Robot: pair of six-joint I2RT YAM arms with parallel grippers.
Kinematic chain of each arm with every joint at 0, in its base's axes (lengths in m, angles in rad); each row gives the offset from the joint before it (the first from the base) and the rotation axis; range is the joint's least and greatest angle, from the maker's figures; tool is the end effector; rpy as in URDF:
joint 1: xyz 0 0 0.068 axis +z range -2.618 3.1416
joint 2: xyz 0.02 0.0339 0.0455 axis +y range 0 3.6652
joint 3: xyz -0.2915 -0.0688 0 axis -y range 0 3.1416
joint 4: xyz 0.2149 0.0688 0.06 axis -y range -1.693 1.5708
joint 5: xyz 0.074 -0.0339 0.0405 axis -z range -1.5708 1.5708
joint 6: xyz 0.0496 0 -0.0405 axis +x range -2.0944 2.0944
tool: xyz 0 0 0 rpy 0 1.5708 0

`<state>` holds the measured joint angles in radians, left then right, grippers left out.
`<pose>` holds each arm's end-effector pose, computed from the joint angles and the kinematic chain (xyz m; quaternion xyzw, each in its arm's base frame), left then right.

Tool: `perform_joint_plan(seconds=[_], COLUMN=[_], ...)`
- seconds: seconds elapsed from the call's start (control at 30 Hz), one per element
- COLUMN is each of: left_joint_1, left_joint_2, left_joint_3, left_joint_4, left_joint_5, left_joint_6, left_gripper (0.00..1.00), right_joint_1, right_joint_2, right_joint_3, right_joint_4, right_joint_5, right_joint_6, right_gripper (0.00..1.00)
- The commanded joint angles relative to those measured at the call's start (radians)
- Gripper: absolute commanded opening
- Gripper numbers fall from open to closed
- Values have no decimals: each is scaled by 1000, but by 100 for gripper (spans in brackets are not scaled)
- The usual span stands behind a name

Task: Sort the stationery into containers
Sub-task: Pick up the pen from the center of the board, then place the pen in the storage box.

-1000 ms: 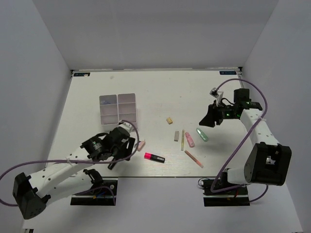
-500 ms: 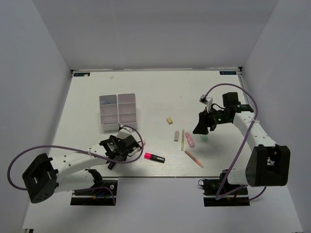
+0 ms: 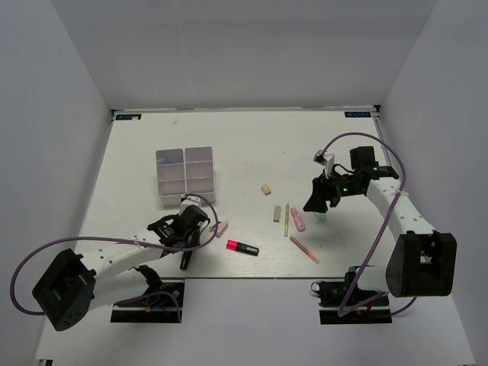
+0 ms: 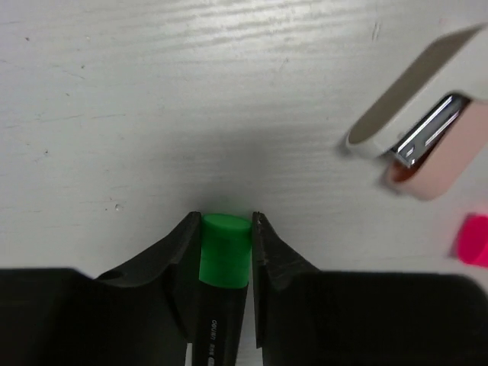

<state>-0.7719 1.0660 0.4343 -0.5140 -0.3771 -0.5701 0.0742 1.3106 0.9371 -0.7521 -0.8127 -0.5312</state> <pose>0.1112 -0.0828 0.1807 0.0574 0.9593 0.0147 0.2762 0.2103 0.0517 0.2751 -0.3504 0.8292 0.3296 0.2848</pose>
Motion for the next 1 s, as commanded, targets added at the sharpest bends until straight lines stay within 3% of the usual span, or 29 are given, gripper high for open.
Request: perform_joint_plan(seconds=[0.0, 0.07, 0.13, 0.27, 0.37, 0.4, 0.43, 0.57, 0.67, 0.8, 0.87, 0.93, 0.97], left_joint_1=[13, 13, 13, 13, 10, 10, 10, 31, 65, 155, 201, 290, 359], left_joint_2=[46, 55, 52, -15, -89, -112, -130, -118, -94, -61, -3, 43, 95], left_joint_3=[-57, -66, -51, 35, 153, 208, 272, 449, 497, 455, 481, 478, 472], left_joint_4=[37, 35, 13, -87, -145, -165, -181, -192, -71, 289, 415, 498, 631], left_joint_5=[89, 87, 86, 110, 124, 130, 132, 118, 75, 73, 118, 260, 353], left_joint_6=[1, -8, -8, 19, 51, 70, 84, 174, 298, 464, 475, 475, 454], left_gripper=[31, 10, 0, 0, 0, 0, 0, 0, 0, 0, 0, 0, 0], right_joint_1=[-1, -4, -1, -1, -2, -2, -1, -2, 1, 1, 1, -4, -2], right_joint_2=[-20, -22, -22, -24, -22, -22, -19, -19, -17, -14, -14, -11, -7], right_joint_3=[-8, -4, -4, -6, -6, -7, -8, -11, -11, -15, -17, -18, -18], right_joint_4=[16, 14, 10, -1, -1, 0, -1, 5, 7, 8, 10, 11, 13], right_joint_5=[-2, -3, -8, -19, -22, -22, -25, -25, -29, -37, -39, -39, -40], right_joint_6=[-1, 0, -1, -6, -9, -9, -7, -7, -6, -6, -6, -9, -10], right_gripper=[66, 63, 58, 39, 39, 50, 54, 57, 58, 58, 58, 58, 60])
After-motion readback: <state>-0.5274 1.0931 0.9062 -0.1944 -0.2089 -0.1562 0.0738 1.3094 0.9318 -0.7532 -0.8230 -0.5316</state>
